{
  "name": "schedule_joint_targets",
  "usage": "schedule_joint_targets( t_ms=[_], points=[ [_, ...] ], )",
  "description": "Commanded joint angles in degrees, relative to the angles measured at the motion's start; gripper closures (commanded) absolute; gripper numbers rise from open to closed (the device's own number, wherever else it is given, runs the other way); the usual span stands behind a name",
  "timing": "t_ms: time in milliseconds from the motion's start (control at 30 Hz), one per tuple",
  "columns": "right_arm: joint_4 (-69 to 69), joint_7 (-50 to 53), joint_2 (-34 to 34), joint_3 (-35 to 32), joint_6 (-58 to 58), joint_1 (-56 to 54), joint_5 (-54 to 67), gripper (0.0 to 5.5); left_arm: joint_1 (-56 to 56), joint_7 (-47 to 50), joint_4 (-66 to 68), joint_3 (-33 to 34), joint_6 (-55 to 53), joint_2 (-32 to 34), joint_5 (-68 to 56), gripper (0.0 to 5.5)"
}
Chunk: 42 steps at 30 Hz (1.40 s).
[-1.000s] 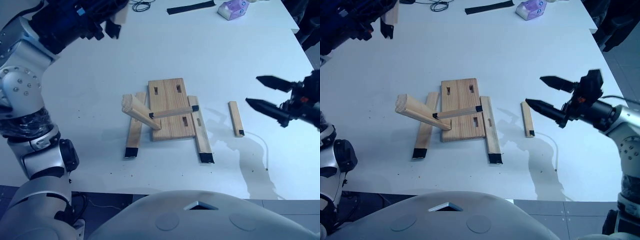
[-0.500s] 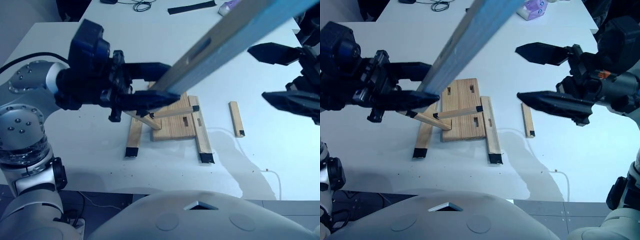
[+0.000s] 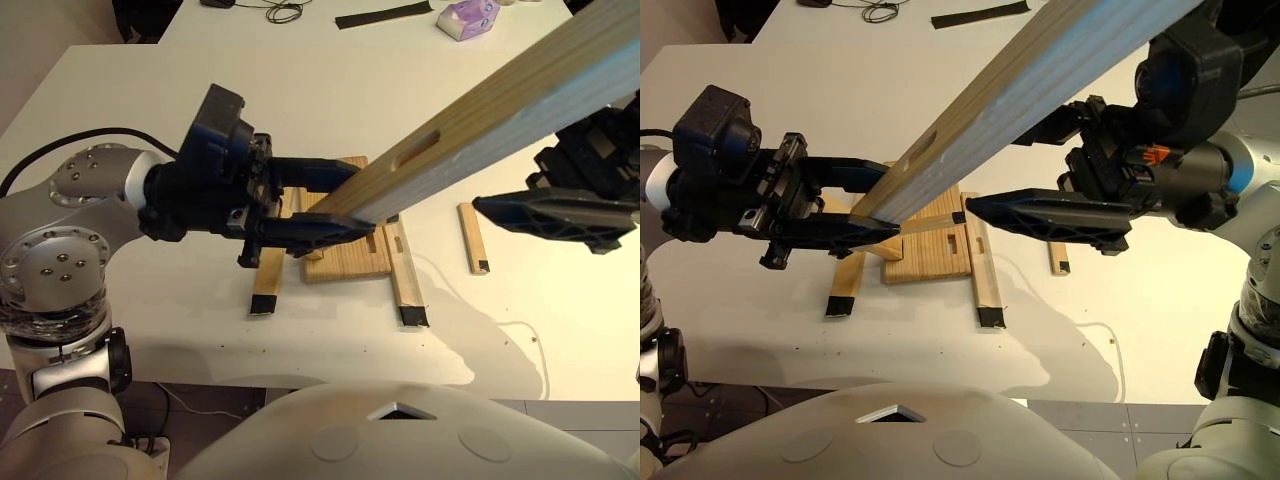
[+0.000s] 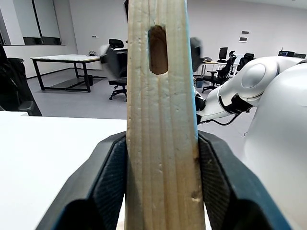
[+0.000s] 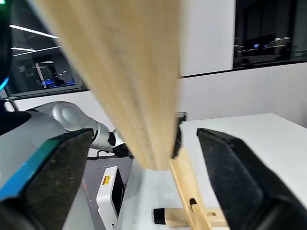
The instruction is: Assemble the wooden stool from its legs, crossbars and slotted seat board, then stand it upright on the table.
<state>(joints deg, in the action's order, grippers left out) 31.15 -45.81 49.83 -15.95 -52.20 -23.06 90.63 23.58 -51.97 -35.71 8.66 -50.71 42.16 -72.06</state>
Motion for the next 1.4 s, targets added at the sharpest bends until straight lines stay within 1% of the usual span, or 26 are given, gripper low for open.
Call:
schedule_joint_targets(
  t_ms=[33, 100, 167, 267, 300, 667, 1167, 1300, 1400],
  points=[
    [1.3, 1.5, 0.2, 0.6, 0.3, -1.7, 2.6, 2.20, 0.1, -0.3, 0.0, -1.2, 0.8, 0.5, 1.2, 3.46],
    [1.3, 2.0, 0.1, 1.0, 0.4, -2.1, 3.0, 2.57, -0.1, -0.6, -0.1, -1.6, 1.0, 0.6, 1.5, 3.46],
    [1.2, 2.3, 0.1, 1.2, 0.5, -2.5, 2.9, 2.78, -0.3, -0.9, -0.2, -2.0, 1.1, 0.7, 1.8, 3.46],
    [1.1, 2.8, 0.2, 1.4, 0.6, -3.3, 2.9, 3.28, -0.8, -1.6, -0.5, -2.6, 1.5, 1.0, 2.7, 3.46],
    [1.1, 2.8, 0.2, 1.4, 0.6, -3.5, 2.7, 3.32, -0.9, -1.9, -0.5, -2.9, 1.7, 1.0, 3.0, 3.46],
    [1.7, 2.0, 0.5, 1.8, 0.7, -2.9, 1.1, 3.32, -0.9, -2.7, 0.6, -4.1, 3.5, 1.5, 5.5, 3.46],
    [3.7, -4.8, 2.6, 1.2, 3.3, 5.0, -10.0, 3.37, 1.0, -3.1, 2.7, -4.2, 4.6, 1.4, 7.3, 3.46],
    [4.5, -5.4, 2.8, 1.8, 4.2, 5.9, -11.2, 3.37, 1.4, -2.8, 3.1, -4.5, 5.0, 0.9, 8.5, 3.46],
    [4.9, -5.4, 2.8, 1.9, 4.8, 6.1, -11.1, 3.38, 1.5, -2.1, 3.6, -4.8, 3.2, 1.1, 7.7, 3.46]
  ],
)
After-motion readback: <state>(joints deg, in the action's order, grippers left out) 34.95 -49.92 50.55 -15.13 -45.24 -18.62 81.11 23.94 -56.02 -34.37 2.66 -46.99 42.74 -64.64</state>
